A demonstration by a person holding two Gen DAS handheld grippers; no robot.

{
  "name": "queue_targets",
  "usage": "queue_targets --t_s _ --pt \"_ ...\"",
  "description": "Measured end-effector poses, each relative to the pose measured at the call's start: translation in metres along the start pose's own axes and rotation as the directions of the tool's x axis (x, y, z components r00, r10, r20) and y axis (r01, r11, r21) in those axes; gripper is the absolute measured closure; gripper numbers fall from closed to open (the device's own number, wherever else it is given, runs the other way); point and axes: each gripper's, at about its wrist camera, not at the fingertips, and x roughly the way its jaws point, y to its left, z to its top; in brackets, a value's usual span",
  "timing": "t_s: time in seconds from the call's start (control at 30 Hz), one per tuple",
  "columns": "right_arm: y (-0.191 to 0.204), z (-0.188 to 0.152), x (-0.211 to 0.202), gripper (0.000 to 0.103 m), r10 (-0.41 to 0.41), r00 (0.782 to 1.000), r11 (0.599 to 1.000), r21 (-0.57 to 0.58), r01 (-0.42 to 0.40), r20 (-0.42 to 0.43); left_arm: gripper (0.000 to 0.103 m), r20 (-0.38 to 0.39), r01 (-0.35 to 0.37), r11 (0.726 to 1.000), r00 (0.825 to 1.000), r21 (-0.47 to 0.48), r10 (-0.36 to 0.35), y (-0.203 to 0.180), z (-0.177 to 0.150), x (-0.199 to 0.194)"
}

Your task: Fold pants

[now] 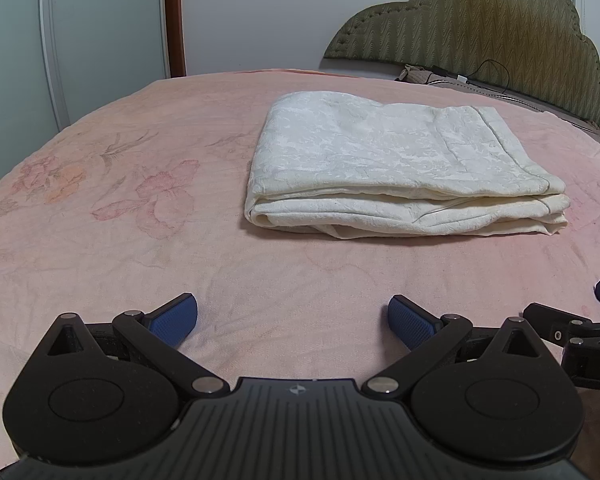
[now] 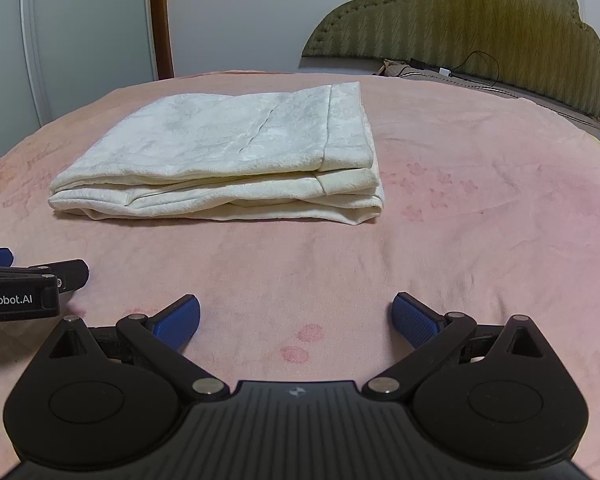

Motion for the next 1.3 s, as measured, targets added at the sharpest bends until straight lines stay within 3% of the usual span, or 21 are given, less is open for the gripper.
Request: queue_targets --t_s 0.57,0.73,1.1,1.3 --pt "0.0009 -0.0004 -0.0006 0.0 -0.011 1.0 1.0 0.008 0.011 -0.001 0.0 -0.003 -0.001 1.0 1.0 -0.002 0.001 0.0001 0.0002 -0.0002" --pt "0.0014 -0.0009 -0.0015 0.0 -0.019 1.0 1.0 0.015 0.019 0.0 0.0 0.011 -0.046 0.999 0.999 0.0 0.046 -0.005 -0.0018 -0.0027" --pt "0.0013 -0.0011 -0.0018 0.0 -0.016 1.0 1.0 0.021 0.016 0.004 0.0 0.007 -0.019 0.999 1.0 -0.049 0.019 0.0025 -0.0036 -0.0056" --pt "0.0004 -0.0013 -0.0016 0.0 -0.02 1.0 1.0 0.015 0.02 0.001 0.0 0.005 -0.04 0.999 0.999 -0.015 0.04 -0.0029 -0.0036 -0.005"
